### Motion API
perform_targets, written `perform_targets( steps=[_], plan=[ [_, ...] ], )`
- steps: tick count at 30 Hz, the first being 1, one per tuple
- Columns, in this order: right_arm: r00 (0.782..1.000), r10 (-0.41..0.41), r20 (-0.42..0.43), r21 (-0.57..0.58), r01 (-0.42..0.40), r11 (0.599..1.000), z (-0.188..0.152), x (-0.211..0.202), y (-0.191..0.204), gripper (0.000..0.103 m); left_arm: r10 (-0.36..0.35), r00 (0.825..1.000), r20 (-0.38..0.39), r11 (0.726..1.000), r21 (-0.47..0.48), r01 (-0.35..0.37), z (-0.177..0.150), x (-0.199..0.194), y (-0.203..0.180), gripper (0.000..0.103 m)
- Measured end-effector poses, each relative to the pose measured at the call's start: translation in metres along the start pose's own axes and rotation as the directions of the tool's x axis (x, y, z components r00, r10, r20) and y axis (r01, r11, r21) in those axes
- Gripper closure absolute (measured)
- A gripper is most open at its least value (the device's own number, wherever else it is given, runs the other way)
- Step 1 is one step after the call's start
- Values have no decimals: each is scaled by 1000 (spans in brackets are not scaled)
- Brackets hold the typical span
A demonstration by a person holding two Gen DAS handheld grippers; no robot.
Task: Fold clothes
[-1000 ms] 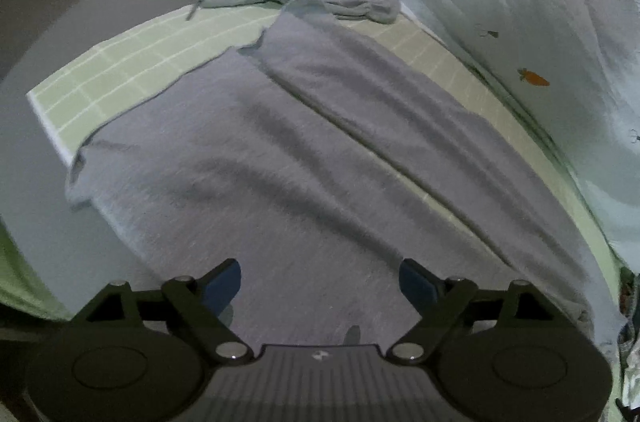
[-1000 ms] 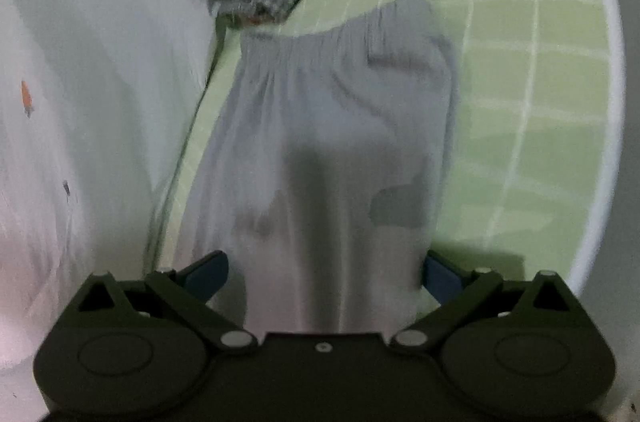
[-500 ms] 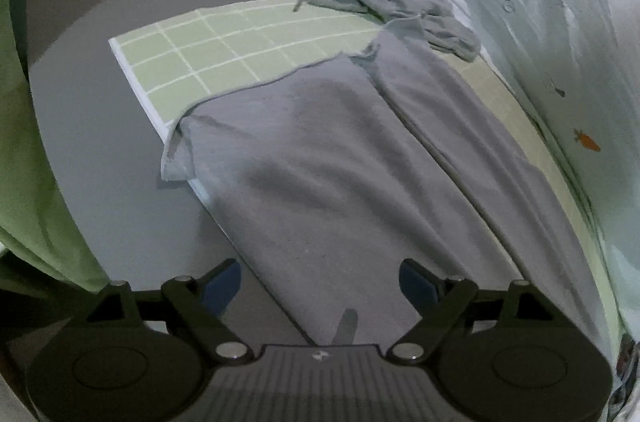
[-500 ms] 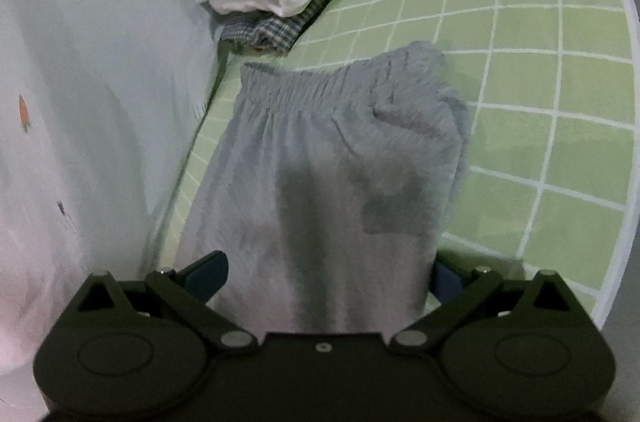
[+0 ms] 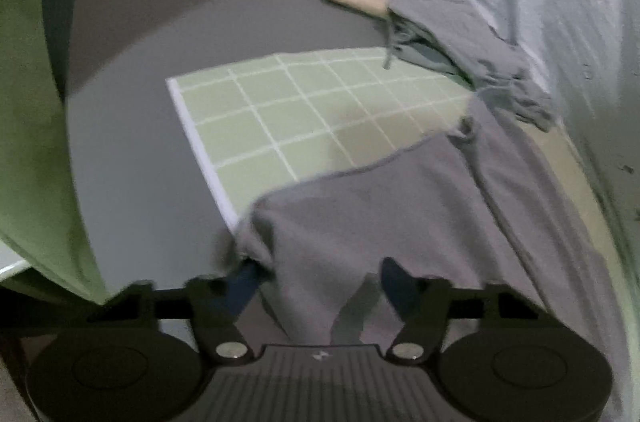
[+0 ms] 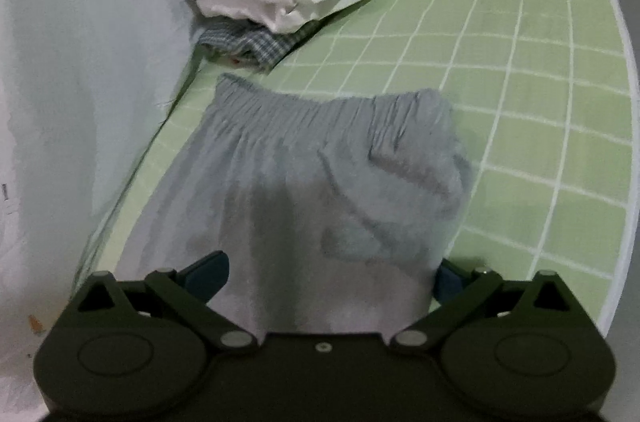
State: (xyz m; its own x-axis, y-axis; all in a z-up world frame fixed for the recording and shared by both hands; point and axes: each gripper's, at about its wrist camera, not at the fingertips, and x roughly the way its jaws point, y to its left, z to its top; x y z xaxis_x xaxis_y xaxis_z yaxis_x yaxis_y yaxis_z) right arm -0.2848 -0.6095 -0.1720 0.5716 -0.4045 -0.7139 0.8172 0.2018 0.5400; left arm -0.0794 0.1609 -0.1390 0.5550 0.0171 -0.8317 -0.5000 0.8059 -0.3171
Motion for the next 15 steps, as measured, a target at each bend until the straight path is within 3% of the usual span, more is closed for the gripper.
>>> perform_targets(
  steps=[4,6,8,9,11,15],
  plan=[
    [998,-46,53,33,44,998,5,0,-4,19,33,999,21,999,-6,-33,9,3,-2,70],
    [997,-63,48,37,61,997,11,3,-6,30,49,998,31,999,-9,-49,13,4,-3,87],
    [996,-80,43,41,78,996,17,7,-8,61,66,997,42,998,-12,-66,18,6,-4,97],
    [995,-88,41,42,86,995,20,8,-9,67,73,996,46,997,-16,-73,20,6,-5,100],
    [994,-103,35,47,101,994,26,11,-12,96,71,996,61,997,-33,-69,24,1,-6,100],
    [996,-66,64,42,63,997,35,-6,-16,100,57,992,116,997,-62,-50,35,-21,-9,101]
  ],
)
